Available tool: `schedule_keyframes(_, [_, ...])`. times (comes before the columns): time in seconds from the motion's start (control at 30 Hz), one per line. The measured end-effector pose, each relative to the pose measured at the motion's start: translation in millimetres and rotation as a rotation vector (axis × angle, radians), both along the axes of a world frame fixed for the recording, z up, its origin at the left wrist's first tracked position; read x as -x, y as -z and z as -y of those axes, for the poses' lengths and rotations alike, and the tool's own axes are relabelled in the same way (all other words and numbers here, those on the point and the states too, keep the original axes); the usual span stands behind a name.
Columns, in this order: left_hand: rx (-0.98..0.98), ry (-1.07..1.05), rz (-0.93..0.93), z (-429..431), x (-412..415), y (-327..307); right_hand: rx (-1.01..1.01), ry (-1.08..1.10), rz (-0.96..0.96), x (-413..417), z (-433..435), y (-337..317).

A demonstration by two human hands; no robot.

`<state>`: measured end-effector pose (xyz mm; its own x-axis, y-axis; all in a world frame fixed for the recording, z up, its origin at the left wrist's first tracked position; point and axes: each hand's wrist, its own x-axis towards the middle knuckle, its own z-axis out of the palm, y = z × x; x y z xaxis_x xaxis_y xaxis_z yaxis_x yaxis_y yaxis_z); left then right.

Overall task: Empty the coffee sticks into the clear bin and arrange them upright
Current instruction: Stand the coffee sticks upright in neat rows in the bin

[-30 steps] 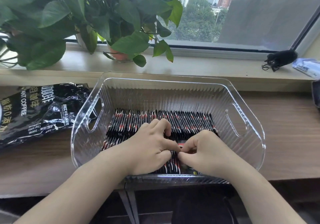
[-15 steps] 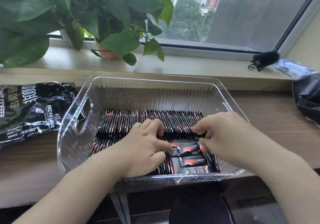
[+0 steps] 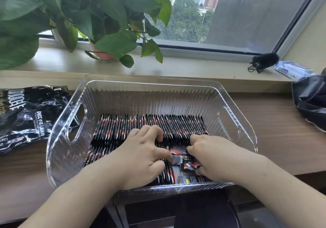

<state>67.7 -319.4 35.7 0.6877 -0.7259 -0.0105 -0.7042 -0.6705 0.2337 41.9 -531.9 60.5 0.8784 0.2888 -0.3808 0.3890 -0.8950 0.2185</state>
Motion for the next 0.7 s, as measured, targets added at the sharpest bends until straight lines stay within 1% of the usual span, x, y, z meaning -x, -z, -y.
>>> schedule_keyframes(0.17, [-0.004,-0.002,0.016,1,0,1,-0.069,0.019,0.047,1,-2,-8])
schedule_keyframes(0.33, [-0.009,-0.010,0.004,0,0,0,-0.158,0.133,0.029,8,-5,-14])
schedule_keyframes(0.43, [-0.010,-0.012,0.000,1,0,0,-0.285,0.195,-0.025,8,-6,-17])
schedule_keyframes(0.5, [-0.008,-0.011,0.003,1,0,1,-0.344,0.241,-0.108,8,-5,-22])
schedule_keyframes(0.6, [-0.008,-0.012,0.004,1,0,1,-0.350,0.219,-0.180,7,-1,-29])
schedule_keyframes(0.7, [-0.007,-0.011,0.007,1,0,0,-0.304,0.211,-0.150,5,-4,-24])
